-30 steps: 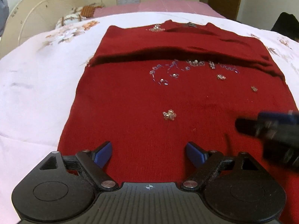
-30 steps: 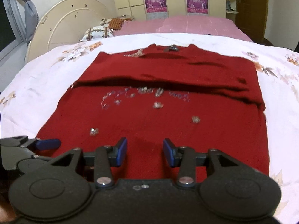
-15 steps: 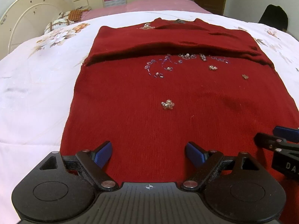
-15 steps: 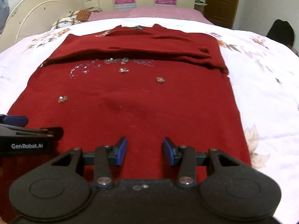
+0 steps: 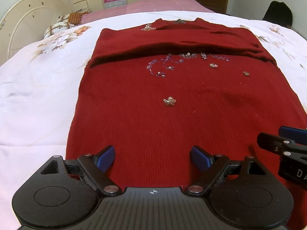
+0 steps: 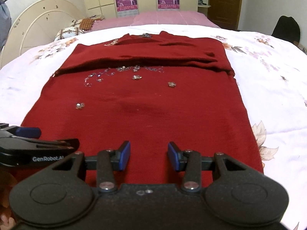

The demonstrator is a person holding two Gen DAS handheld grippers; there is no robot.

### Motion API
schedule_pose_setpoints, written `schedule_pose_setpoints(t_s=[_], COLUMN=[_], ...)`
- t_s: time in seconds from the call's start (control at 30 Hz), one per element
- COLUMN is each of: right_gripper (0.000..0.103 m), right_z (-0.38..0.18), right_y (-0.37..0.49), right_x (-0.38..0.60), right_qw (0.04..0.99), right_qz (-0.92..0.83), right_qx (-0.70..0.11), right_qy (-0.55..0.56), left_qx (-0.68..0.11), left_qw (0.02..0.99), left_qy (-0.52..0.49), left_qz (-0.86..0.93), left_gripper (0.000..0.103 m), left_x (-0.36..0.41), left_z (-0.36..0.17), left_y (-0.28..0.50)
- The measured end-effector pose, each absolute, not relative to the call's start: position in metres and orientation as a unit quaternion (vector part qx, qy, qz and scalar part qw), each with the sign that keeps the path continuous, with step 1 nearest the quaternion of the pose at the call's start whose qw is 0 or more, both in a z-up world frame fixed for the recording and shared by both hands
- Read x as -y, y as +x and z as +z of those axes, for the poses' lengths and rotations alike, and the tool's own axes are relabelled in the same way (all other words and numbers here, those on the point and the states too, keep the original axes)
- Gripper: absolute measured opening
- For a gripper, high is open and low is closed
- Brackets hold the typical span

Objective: Fold small clothes

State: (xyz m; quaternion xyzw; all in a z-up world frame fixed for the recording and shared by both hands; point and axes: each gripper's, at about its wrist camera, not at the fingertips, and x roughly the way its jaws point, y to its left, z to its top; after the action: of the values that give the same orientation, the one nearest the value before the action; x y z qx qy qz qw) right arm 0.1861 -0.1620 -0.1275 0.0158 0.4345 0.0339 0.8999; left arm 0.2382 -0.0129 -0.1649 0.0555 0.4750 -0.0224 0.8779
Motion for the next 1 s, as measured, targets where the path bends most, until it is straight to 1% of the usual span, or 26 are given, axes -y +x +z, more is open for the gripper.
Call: schedule_pose_setpoints(t_s=[0.13,0.33,0.37,0.4,0.53,0.73,0.83,0.9,1.0], right_gripper=[0.045,0.045,0.045,0.045,0.045,0.047,0.052,0.060,0.061], right_z=[-0.125,-0.129,-0.131,-0.135,-0.142,-0.136,-0.125,-0.120,-0.121], right_y=[0.180,0.162,0.160,0.158,0.146,0.131,0.122,0.116,0.109], right_x=[0.157,0.144,0.141,0.139,0.145,0.173,0.177,0.179,0.187], right_qw=[0.900,0.894,0.893,0.890,0.893,0.890,0.894,0.897,0.896], right_qz=[0.045,0.070,0.072,0.072,0.050,0.017,0.012,0.004,-0.015], right_qx=[-0.432,-0.441,-0.444,-0.450,-0.445,-0.454,-0.447,-0.441,-0.444], right_qy=[0.021,0.012,0.007,-0.003,-0.045,-0.016,-0.006,-0.009,-0.012], left_qx=[-0.471,-0.467,-0.465,-0.467,-0.473,-0.467,-0.461,-0.466,-0.478], left_qw=[0.880,0.881,0.882,0.881,0.878,0.881,0.885,0.883,0.877], left_qy=[0.058,0.067,0.067,0.068,0.067,0.065,0.059,0.051,0.032], left_qz=[-0.028,-0.038,-0.039,-0.038,-0.034,-0.038,-0.032,-0.026,-0.022], left_gripper=[0.086,0.086,0.088,0.092,0.093,0.093,0.093,0.093,0.093], left_x=[0.008,0.001,-0.002,-0.004,-0.018,-0.031,-0.043,-0.054,-0.072], left_z=[-0.162,-0.170,-0.170,-0.170,-0.168,-0.152,-0.141,-0.140,-0.144], left_y=[0.221,0.194,0.191,0.189,0.179,0.159,0.149,0.144,0.138])
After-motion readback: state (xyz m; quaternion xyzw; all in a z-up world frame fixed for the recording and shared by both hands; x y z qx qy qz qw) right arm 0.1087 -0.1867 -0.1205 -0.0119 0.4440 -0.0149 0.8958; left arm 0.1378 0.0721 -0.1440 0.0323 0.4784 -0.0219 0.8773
